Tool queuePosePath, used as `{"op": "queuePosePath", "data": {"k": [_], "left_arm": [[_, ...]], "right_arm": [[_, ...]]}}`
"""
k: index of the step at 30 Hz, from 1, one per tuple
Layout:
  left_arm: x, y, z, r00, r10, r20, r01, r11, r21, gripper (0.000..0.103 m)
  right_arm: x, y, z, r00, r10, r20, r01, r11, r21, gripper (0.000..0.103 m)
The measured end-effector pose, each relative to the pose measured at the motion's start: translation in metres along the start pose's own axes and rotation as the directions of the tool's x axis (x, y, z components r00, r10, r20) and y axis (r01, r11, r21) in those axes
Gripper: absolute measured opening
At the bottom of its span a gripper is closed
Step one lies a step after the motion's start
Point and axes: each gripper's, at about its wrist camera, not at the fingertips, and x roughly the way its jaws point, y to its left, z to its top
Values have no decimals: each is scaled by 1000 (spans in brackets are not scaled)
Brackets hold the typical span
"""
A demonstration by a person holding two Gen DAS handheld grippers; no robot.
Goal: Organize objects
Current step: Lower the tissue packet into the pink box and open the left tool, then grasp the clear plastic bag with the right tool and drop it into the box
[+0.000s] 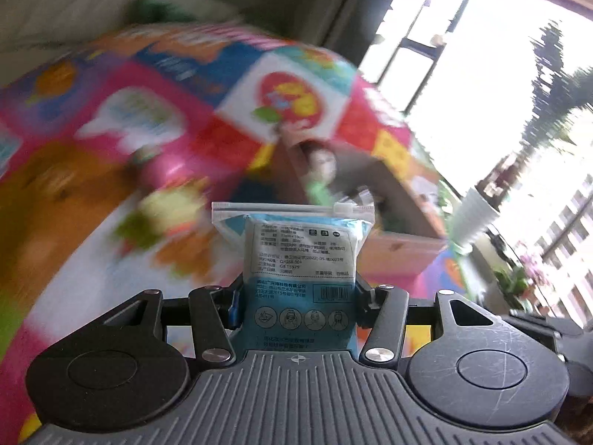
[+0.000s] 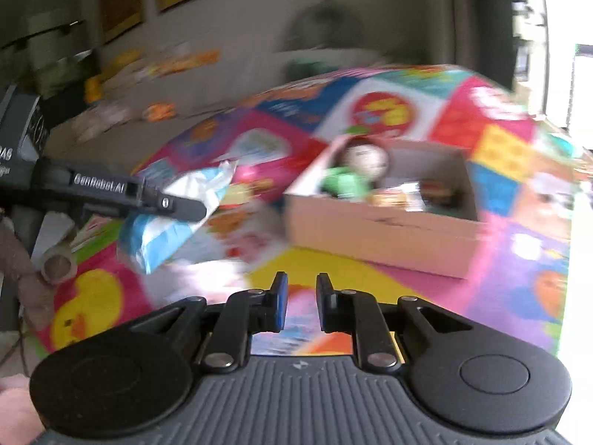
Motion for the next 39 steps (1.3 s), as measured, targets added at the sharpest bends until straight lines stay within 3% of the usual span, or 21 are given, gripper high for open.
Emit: {"op": "queuePosePath", "data": {"k": [3, 7, 12, 15, 17, 19, 21, 24, 27, 30, 32, 34, 37, 39], "left_arm": [[36, -30, 32, 999, -41, 16, 41, 998, 46, 57], [97, -61, 72, 995, -100, -29, 102, 993, 54, 57], [171, -77, 99, 998, -39, -47, 39, 999, 14, 58], [197, -73, 97, 992, -31, -125, 27, 999, -36, 58], [203, -70, 92, 988, -30, -155, 23, 999, -44, 63], [201, -70, 91, 989, -21, -146, 19, 1000, -14, 64], [197, -69, 95, 991, -21, -132, 20, 1000, -7, 63], [187, -65, 103, 993, -55, -106, 51, 998, -44, 63], [183, -63, 111, 994, -44, -103, 40, 998, -45, 61], [179, -57, 113, 994, -45, -102, 40, 998, -48, 60], [174, -51, 114, 994, -61, -91, 56, 997, -54, 60], [167, -48, 117, 994, -83, -75, 79, 996, -50, 60], [150, -42, 120, 992, -120, -34, 119, 992, -32, 60], [134, -37, 120, 989, -148, -2, 148, 989, -20, 60]], "right_arm": [[-11, -19, -1, 999, -42, 31, 41, 998, 42, 16], [-11, -33, 3, 996, -61, 58, 56, 994, 89, 16], [-7, -41, -2, 998, -44, 45, 39, 995, 95, 16], [-2, -42, -7, 999, -37, 28, 35, 995, 96, 17], [-1, -41, -11, 999, -25, 19, 24, 996, 90, 22], [2, -39, -13, 1000, -1, 14, -1, 996, 86, 38], [5, -31, -12, 999, 44, 12, -44, 996, 78, 47], [10, -13, -6, 990, 142, 7, -143, 989, 44, 53], [23, 12, 2, 966, 258, -15, -258, 966, -1, 62], [51, 39, 4, 954, 286, -84, -292, 955, -58, 62], [68, 49, 3, 947, 290, -139, -302, 951, -72, 59], [79, 59, 0, 942, 281, -184, -302, 948, -96, 29], [79, 60, 2, 950, 255, -178, -277, 954, -117, 12], [68, 52, 8, 967, 215, -136, -232, 965, -121, 10]]}}
